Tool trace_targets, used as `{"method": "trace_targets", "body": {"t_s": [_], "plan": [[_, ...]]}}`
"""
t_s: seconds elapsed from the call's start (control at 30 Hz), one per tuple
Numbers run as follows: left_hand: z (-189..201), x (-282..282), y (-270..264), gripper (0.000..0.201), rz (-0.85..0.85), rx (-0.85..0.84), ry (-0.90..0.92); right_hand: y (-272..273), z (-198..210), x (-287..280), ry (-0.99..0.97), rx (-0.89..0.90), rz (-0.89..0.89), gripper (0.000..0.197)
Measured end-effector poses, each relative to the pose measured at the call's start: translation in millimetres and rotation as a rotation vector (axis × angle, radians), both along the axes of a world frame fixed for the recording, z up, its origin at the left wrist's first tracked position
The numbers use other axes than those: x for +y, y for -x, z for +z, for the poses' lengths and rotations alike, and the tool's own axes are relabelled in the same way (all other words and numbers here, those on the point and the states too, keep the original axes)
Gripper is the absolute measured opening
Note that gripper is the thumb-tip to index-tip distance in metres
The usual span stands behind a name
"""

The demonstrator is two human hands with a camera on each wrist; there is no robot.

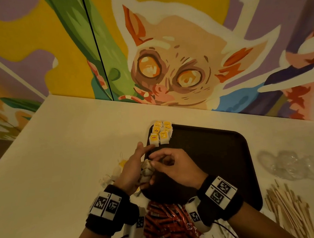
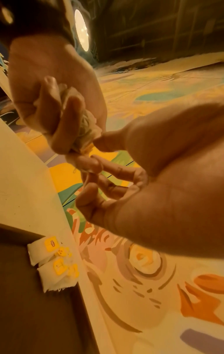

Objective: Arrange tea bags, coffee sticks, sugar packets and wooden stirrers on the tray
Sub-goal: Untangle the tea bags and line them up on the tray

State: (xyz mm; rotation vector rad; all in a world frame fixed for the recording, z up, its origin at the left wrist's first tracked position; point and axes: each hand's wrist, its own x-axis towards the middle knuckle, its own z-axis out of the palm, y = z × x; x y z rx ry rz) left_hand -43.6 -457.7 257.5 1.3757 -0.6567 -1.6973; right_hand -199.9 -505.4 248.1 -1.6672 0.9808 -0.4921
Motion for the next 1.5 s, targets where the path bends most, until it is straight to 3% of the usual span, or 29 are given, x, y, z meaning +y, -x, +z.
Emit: {"method": "trace_targets", "body": {"t_s": [0.17, 0.37, 0.5, 0.63, 0.77, 1.27, 1.4, 1.5], "plan": [[6.6, 8.3, 6.9, 0.053, -0.12, -0.096, 0.027, 10.7, 3.9, 8.9, 0.037, 0.006, 0.08, 0.017], [14.2, 16.9, 9.4, 0.045, -0.118, -0.113, 0.099, 18.1, 9.9, 17.2, -0.006, -0.126, 0.048, 0.009], [14.0, 21.7, 10.1, 0.057, -0.111, -0.097, 0.148, 21.9, 11.5, 16.5, -0.01, -0.181, -0.037, 0.01], [16.0, 25.9, 11.9, 0.039, -0.11, -0.13, 0.213, 24.1, 18.5, 14.8, 0.068, -0.14, -0.098, 0.011], [16.7, 27.5, 13.7, 0.028, -0.062, -0.185, 0.274, 25.2, 24.3, 12.5, 0.1, -0.109, -0.129, 0.012], [12.1, 30.8, 12.9, 0.038, 0.055, -0.157, 0.305, 30.2, 32.0, 8.7, 0.045, -0.198, -0.241, 0.012], [11.0, 30.6, 10.3, 0.031, 0.083, -0.165, 0.313, 34.0, 35.2, 5.6, 0.052, -0.212, -0.279, 0.015], [11.1, 27.4, 8.3, 0.014, 0.125, -0.16, 0.3, 37.1, 35.5, 4.1, 0.056, -0.187, -0.26, 0.018]]}}
